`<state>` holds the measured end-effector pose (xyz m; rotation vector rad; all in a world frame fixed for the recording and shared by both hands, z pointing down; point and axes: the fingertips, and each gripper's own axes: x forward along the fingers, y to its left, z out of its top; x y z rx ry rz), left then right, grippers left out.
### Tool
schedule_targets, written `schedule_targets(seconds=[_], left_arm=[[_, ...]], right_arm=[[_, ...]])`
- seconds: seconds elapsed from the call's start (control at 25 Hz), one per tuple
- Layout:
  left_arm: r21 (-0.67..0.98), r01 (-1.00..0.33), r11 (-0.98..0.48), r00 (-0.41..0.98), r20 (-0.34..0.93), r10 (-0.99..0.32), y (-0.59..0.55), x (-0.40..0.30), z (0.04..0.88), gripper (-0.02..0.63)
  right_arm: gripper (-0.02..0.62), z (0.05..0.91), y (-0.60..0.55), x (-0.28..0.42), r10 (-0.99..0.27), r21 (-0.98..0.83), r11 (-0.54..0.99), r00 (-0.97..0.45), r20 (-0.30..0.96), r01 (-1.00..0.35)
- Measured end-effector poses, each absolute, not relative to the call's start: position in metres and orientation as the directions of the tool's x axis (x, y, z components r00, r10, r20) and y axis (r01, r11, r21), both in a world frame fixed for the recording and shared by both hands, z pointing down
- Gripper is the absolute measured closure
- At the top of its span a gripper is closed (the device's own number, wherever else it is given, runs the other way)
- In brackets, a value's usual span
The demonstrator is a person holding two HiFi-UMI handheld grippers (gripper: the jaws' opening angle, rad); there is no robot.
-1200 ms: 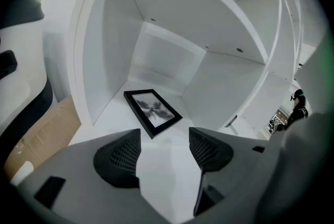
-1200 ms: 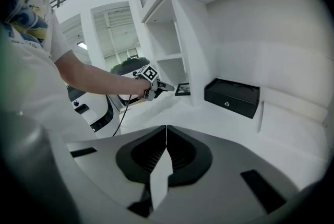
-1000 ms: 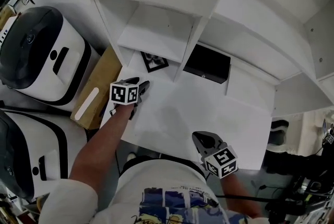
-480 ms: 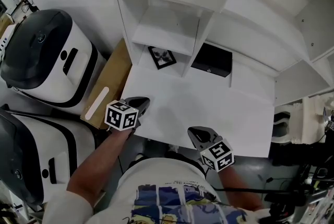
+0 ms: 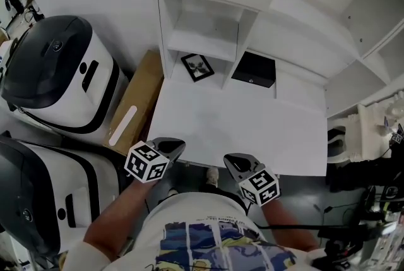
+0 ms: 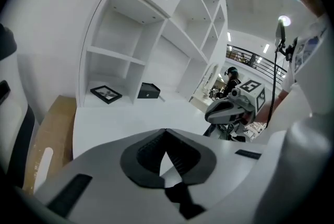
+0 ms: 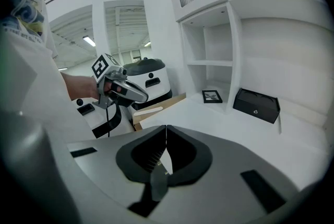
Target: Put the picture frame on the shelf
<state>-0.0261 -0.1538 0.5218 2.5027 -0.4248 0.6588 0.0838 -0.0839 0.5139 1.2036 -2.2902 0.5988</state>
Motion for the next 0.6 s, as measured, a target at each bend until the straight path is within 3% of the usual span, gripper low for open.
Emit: schedule_targets(seconds=[0.6], left_arm=[[0.359, -0.309, -0.881, 0.862, 0.497, -0.1, -0.061, -0.083, 0.49, 0.594]], right_arm=[[0.569, 0.509, -0.021, 0.01, -0.645, -0.141, 0.514, -0.49, 0.587, -0.846]])
